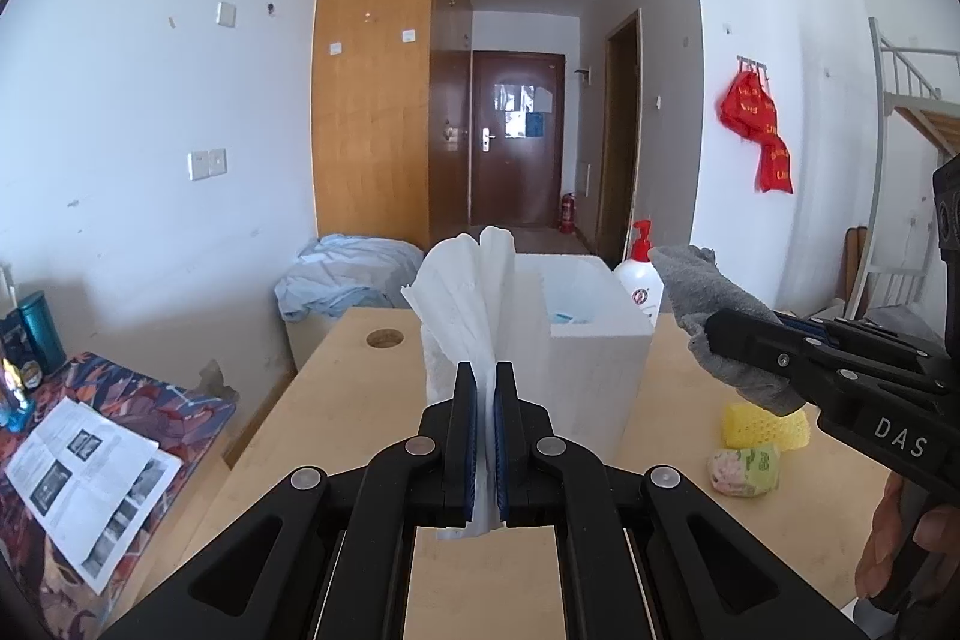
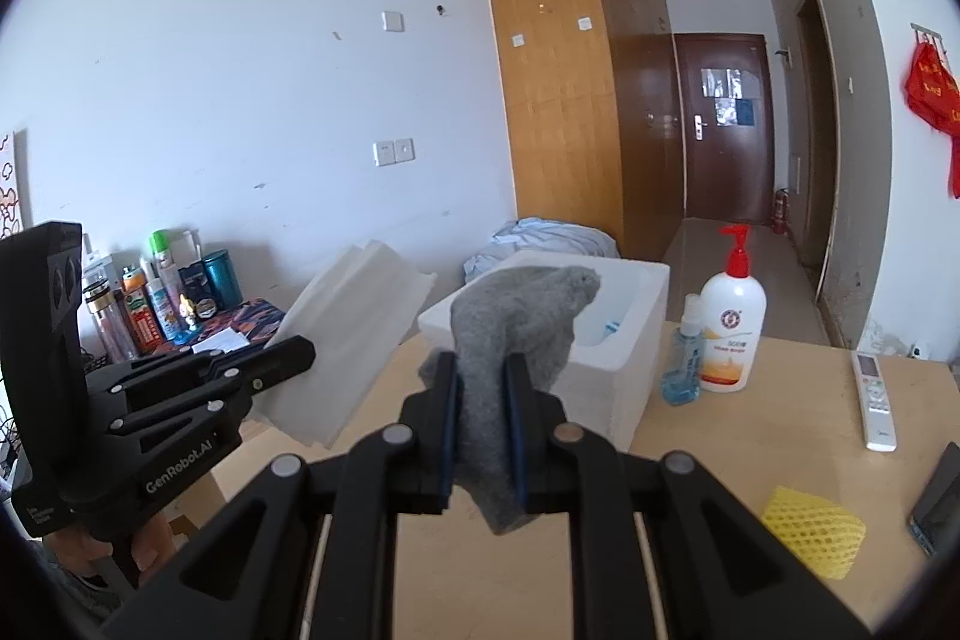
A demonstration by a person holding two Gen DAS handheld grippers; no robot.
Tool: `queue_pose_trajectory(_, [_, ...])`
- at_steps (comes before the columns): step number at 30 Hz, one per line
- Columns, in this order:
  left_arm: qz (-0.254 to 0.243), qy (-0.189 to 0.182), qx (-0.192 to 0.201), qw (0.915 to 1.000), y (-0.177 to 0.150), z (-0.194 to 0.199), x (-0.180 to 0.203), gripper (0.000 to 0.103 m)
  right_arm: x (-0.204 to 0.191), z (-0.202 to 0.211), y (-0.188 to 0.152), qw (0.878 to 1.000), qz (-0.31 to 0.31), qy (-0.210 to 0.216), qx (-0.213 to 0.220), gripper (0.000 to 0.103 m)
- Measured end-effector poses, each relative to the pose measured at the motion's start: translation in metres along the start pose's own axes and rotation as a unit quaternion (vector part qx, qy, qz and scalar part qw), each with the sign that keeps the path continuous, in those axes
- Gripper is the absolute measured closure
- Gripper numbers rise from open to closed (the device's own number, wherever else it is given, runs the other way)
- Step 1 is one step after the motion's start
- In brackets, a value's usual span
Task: Organize soft objects
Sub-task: 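Carry the white tissue and grey sock up over the white foam box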
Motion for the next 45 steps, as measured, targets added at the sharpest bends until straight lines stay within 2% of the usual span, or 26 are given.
queue_pose_trajectory(22, [-0.006,-0.017,-0.005,0.9998,0.035,-0.064,0.008,0.098,0.031,-0.045,0.027,0.999,-0.010,-0.029,-0.010,0.085])
queue_pose_trajectory(45, [-0.005,-0.037,-0.019,0.9991,0.056,-0.144,0.011,0.098,0.056,-0.104,0.040,0.998,-0.014,-0.046,-0.036,0.085])
Point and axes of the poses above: each gripper's, at about its wrist camera, not at the fingertips, and z roughly against the way its jaws point, x to its right, y to its top, the point moved 10 cm from there along -z, roughly the way its jaws point, and after that the axes turned 1 degree about z, right-handed, at the moved point
